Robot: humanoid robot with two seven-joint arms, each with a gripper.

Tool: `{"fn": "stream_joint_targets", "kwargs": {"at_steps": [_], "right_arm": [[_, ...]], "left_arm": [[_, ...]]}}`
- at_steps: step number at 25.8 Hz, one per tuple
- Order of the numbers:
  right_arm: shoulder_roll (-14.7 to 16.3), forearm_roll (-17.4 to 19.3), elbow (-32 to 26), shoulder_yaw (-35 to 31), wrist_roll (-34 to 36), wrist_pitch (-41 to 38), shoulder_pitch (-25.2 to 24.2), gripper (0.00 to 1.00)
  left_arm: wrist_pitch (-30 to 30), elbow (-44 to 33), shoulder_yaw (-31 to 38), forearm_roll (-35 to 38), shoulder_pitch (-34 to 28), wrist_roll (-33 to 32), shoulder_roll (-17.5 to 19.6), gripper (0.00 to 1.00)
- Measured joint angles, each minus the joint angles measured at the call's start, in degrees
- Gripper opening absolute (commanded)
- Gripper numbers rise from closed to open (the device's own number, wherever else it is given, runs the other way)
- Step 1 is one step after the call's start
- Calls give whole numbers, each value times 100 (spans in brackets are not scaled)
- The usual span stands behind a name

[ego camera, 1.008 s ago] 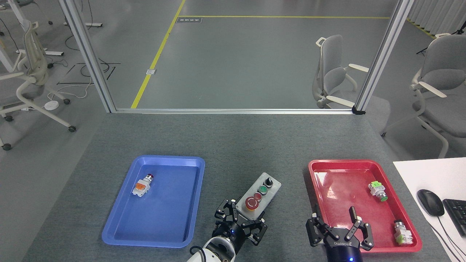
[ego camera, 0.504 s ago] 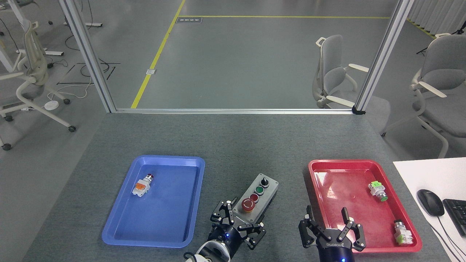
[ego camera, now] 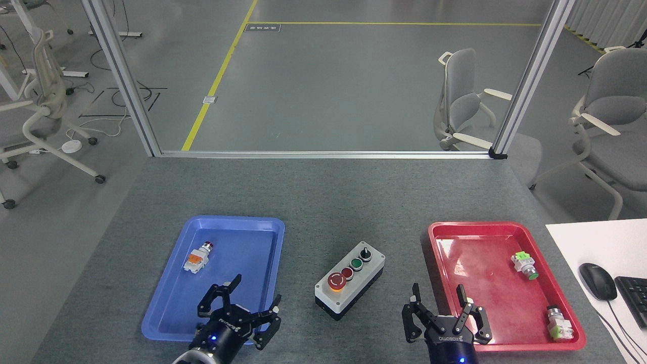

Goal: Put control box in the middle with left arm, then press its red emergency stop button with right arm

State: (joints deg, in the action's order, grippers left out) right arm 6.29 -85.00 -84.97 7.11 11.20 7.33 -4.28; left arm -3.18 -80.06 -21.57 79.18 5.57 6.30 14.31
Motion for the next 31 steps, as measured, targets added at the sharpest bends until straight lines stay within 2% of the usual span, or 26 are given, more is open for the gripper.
{"fn": "stream_joint_targets", "kwargs": {"at_steps": [2,4,6,8,11,15,18,23,31], "right_arm": [[-25,-8,33,108,-36,6,74,67],[-53,-13,106,250,-261,21,179,59],[-90,-17,189,420,-453,28,317,56],[-143,-40,247,576,-579,28,417,44],[-228,-152,316,751,-637,28,511,31],[-319,-284,493,927,-670,28,646,11],[-390,-333,646,1038,-676,28,769,1],[-545,-547,958,1182,-689,32,970,0],[-766,-838,1332,1362,-694,51,1143,0]], "left_arm": [[-397,-234,757,-46,-241,25,37,99],[-758,-376,1542,-185,-380,32,40,99],[-1050,-424,2180,-447,-427,33,33,99],[-1187,-420,2668,-809,-426,36,25,99],[-1108,-371,2986,-1263,-348,36,4,98],[-430,-323,3066,-1477,-182,-5,-122,99],[-164,-289,3064,-1514,-57,-22,-253,99],[-50,-165,3063,-1527,163,-27,-366,99],[-87,-138,3040,-1451,185,-25,-513,99]]}}
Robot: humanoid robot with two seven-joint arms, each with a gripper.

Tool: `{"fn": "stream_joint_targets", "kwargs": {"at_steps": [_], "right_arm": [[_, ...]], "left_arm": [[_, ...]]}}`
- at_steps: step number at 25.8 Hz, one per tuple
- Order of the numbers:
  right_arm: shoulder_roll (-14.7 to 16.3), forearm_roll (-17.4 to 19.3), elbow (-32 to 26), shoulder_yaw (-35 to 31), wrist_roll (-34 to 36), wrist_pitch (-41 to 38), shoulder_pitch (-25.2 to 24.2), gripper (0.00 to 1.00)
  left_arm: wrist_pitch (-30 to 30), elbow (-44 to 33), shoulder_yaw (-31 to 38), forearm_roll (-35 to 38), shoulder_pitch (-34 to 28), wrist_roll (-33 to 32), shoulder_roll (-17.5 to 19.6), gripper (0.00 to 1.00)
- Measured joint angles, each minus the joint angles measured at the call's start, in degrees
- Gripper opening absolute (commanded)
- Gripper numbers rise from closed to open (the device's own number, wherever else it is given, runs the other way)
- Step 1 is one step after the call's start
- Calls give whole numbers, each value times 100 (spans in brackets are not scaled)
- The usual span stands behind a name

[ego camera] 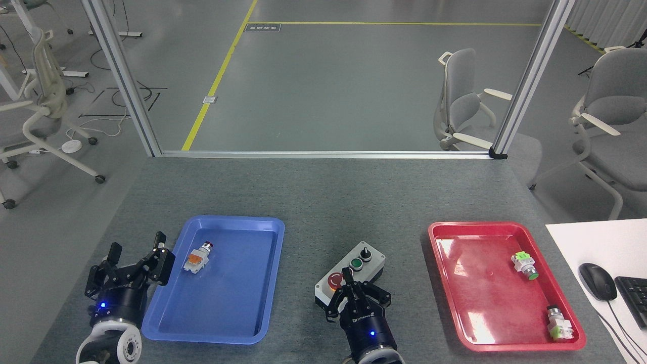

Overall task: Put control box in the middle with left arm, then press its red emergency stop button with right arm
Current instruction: 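Press down on the red emergency stop button with the right gripper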

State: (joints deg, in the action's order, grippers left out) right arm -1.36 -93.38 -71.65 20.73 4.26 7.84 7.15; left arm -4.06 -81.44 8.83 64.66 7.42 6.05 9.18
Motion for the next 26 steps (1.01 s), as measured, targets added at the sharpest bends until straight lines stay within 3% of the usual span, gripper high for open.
{"fn": "stream_joint_targets", "kwargs": {"at_steps": [14,26], "right_arm": [[-136,-78,565,101,-5,153,234,0],[-57,-21,668,204,52,146,222,0]], "left_arm": [[17,63,-51,163,-3,-3,-15,99],[147,369,-783,249,-147,49,-223,99]]}}
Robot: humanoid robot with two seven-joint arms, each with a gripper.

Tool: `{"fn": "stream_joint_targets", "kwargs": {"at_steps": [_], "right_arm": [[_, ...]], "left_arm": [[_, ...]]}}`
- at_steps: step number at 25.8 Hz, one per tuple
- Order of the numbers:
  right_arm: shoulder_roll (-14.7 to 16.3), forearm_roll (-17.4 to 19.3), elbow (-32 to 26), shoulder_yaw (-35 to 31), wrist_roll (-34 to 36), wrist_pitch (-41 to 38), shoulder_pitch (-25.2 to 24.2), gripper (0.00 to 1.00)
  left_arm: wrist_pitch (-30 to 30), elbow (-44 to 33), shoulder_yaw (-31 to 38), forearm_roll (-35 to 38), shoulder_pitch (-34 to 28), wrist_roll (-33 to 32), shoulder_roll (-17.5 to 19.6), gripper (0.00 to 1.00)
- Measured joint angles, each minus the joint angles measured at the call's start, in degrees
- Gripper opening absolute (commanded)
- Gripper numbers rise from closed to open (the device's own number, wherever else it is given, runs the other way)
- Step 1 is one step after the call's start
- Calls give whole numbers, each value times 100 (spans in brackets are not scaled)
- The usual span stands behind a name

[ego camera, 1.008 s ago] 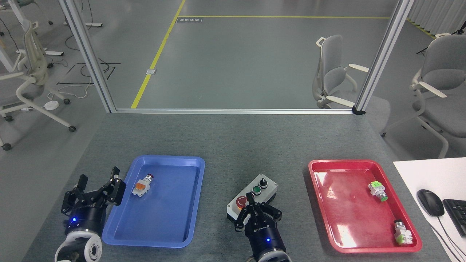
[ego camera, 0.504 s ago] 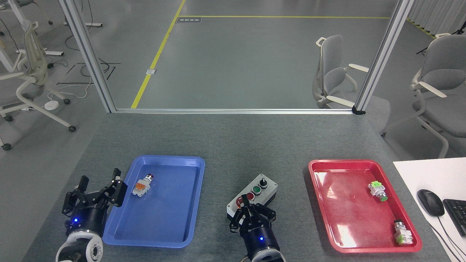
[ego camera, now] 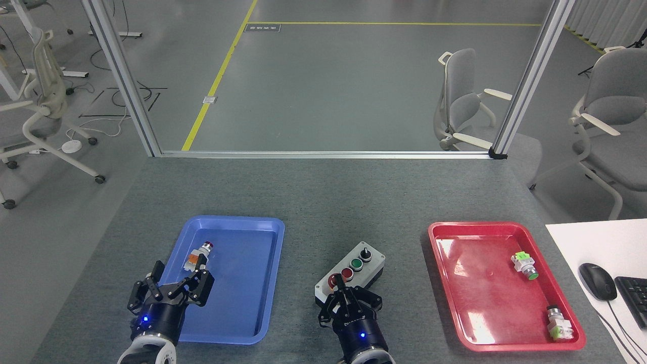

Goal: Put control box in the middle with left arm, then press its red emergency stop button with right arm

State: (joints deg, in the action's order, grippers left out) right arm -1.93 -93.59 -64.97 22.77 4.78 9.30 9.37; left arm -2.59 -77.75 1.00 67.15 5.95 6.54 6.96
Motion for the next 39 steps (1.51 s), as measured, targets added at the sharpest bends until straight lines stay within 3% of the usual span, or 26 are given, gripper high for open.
{"fn": "stream_joint_targets", "kwargs": {"at_steps": [15,19,22,25,28,31,39], "right_arm": [[211,235,-142,-2,56,108,-147,0],[246,306,-413,-36,-312,313,-201,8],[366,464,-789,-96,-307,357,-255,22],[521,570,-1030,-250,-218,372,-301,62],[679,612,-1139,-499,-72,368,-350,90],[829,649,-1251,-782,118,337,-432,97],[1108,869,-1699,-1444,518,70,-774,98]], "left_arm": [[-27,19,-3,-96,-42,6,-72,99],[-28,18,-3,-97,-42,6,-72,99],[-28,18,-3,-97,-42,7,-72,99],[-28,19,-4,-97,-42,6,-72,99],[-27,19,-3,-97,-42,7,-72,99],[-27,21,-3,-97,-42,7,-72,99],[-25,23,-3,-97,-42,7,-72,99]]}}
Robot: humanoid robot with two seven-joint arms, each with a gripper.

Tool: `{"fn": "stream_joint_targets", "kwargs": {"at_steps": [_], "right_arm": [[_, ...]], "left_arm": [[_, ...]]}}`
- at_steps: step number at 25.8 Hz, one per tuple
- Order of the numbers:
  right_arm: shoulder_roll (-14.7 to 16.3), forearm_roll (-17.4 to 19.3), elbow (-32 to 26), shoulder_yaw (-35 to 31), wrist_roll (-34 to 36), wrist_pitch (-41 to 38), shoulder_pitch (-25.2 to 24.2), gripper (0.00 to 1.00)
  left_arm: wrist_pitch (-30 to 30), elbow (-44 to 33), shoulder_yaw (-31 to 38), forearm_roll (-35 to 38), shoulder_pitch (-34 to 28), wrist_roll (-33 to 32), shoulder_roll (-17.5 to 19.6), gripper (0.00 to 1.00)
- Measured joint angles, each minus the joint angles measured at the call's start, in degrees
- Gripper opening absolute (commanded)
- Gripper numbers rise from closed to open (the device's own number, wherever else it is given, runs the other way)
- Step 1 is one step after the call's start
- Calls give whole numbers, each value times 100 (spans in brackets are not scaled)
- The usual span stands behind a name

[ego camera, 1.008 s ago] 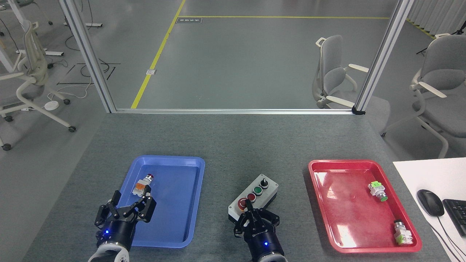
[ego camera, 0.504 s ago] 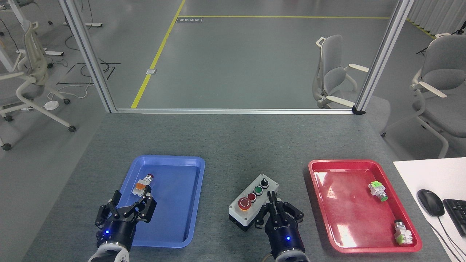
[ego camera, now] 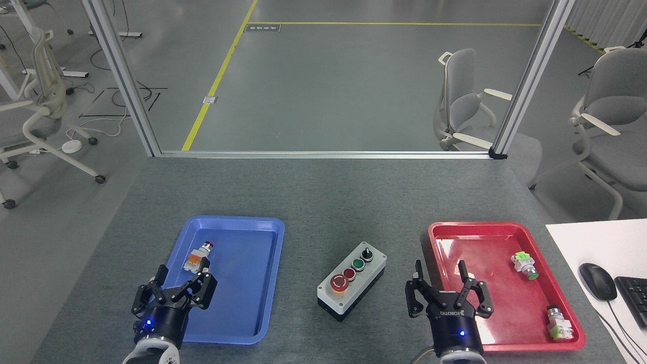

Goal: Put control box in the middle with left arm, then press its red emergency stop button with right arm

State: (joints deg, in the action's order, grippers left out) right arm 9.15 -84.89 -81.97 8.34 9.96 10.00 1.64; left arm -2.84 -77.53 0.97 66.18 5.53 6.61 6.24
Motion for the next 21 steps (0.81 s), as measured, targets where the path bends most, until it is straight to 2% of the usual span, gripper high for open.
{"fn": "stream_joint_targets", "kwargs": {"at_steps": [9,21], "right_arm": [[96,124,-63,-397,59,-45,-95,98],[41,131,-65,-468,-23,-75,-110,98]], "left_arm": [[1,1,0,0,0,0,0,99],[1,1,0,0,0,0,0,99]]}}
